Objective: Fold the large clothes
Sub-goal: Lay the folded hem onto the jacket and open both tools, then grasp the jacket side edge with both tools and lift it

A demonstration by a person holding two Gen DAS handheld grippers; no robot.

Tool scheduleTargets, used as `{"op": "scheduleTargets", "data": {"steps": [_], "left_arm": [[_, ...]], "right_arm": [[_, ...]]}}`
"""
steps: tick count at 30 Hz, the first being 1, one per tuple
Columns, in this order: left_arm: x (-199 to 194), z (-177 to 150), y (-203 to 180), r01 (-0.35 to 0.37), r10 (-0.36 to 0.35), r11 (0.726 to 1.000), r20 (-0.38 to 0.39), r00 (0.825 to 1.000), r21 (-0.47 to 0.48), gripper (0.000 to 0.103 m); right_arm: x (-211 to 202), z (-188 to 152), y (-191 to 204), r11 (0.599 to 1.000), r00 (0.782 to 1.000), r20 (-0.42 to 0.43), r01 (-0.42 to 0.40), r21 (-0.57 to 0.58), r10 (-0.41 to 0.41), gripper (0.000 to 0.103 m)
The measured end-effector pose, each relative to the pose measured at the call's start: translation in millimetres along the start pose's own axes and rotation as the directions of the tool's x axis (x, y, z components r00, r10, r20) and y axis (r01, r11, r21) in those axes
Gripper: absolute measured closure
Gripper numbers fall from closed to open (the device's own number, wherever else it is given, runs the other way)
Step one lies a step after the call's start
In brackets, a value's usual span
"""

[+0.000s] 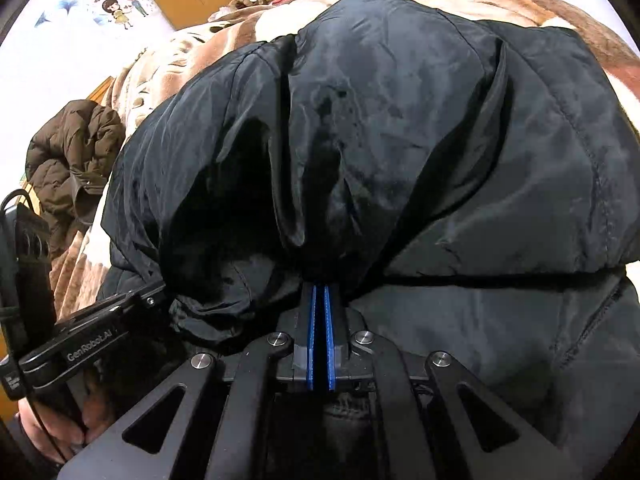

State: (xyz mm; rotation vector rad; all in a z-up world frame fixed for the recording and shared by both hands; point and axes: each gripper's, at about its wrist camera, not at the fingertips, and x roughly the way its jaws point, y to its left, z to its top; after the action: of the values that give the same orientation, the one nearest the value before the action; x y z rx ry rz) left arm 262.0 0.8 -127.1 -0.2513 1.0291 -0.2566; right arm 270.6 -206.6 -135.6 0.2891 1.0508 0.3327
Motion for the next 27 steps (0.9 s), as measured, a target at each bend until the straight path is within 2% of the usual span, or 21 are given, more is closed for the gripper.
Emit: {"op": "scheduleTargets", "data": {"steps": [3, 8, 13, 20, 26, 27], "left_arm": [[-15, 0, -8, -0.017, 0.017, 1.0, -0.002, 1.0, 0.009, 0.101], [-61, -14, -17, -0.033, 0.032, 0.999, 0.04, 0.999, 0.03, 0.101], [-113, -48, -24, -0.069, 0.063, 0.995, 0.086, 0.994, 0.067, 0.101], [-169, -97, -21, -0.123, 0.114, 0.99, 0.128, 0.985, 0.064, 0.101], [-200, -134, -20, -0.165, 0.156, 0.985, 0.136, 0.978, 0.052, 0.1], [-203, -137, -20, -0.167, 0.158, 0.984, 0.138, 0.978, 0.054, 0.097]], "right_arm": [[-18, -6, 5, 1.0, 1.0, 0.005, 0.002, -0.001, -0.002, 0.1], [-67, -26, 11, 1.0, 0.998, 0.065, 0.002, -0.019, -0.001, 0.1], [-121, -57, 17, 0.999, 0.991, 0.132, 0.035, -0.037, -0.03, 0.1], [-183, -109, 23, 0.995, 0.977, 0.205, 0.079, -0.061, -0.065, 0.098], [-215, -143, 21, 0.994, 0.97, 0.232, 0.087, -0.062, -0.071, 0.081], [-218, -147, 20, 0.995, 0.97, 0.234, 0.085, -0.061, -0.068, 0.078]]}}
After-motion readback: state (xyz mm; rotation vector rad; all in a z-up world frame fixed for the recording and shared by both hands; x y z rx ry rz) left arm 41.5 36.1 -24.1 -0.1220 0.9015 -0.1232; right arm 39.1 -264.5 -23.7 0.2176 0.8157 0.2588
